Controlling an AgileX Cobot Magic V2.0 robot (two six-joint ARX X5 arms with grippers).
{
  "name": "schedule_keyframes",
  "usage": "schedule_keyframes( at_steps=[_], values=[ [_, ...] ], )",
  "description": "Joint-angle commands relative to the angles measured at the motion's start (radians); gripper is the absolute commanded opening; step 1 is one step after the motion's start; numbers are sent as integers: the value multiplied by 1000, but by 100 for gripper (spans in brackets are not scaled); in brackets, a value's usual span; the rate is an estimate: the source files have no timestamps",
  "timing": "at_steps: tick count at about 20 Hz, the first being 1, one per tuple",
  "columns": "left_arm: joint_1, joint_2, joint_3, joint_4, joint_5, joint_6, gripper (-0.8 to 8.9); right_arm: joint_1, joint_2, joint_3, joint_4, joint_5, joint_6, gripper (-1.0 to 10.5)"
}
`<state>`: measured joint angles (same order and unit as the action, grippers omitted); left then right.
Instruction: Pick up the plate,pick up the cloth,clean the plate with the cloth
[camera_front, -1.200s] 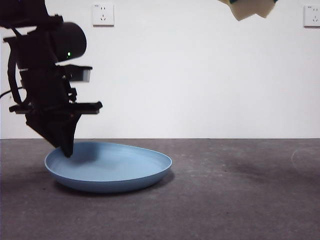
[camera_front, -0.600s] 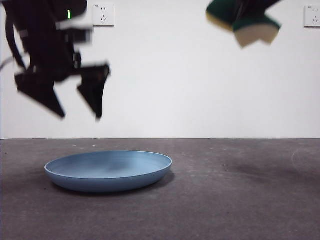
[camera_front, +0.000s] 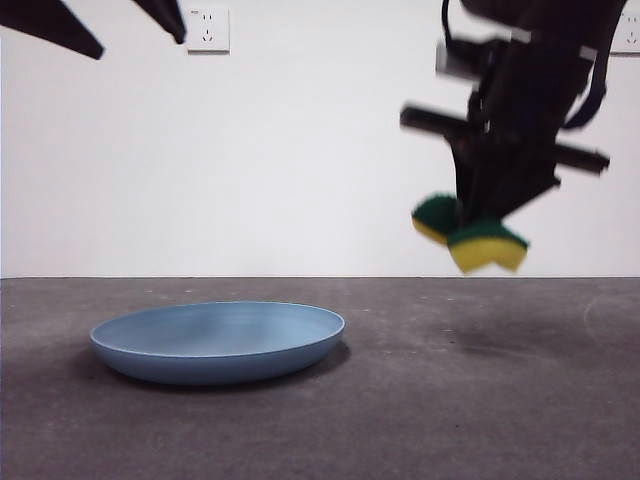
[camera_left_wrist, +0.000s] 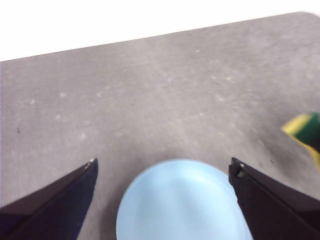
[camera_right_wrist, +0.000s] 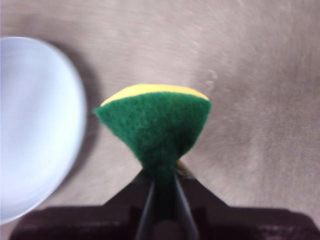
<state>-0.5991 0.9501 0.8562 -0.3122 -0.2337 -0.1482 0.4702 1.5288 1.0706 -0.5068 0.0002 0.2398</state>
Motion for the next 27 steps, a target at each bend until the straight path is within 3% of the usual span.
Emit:
schedule_keyframes(
  at_steps=[1,5,12,13,18,22,24,27],
  values=[
    [-13,-68,-90,17,-2,-15,440,-16,78,-11,13,-4,-6,-16],
    [-41,-145,-179,29,-1,-43,440,-24,168,-11,13,-3,-32,-16],
    [-76,-145,-180,27,-1,-48,440,-25,235,-11,28,-2,-76,-13],
    [-76,-145,-180,22,-1,-48,440,-25,235,-11,30,-2,-76,35],
    [-76,-145,-180,-26,-2,-48,440,-25,235,-11,27,-2,-76,531],
    [-76,-145,-180,-28,-1,-48,439,-25,234,-11,27,-2,-76,550],
    [-76,-145,-180,-29,-1,-48,439,-25,234,-11,27,2,-75,650],
    [-76,-145,-180,-29,-2,-48,439,-25,231,-11,28,5,-75,666]
  ],
)
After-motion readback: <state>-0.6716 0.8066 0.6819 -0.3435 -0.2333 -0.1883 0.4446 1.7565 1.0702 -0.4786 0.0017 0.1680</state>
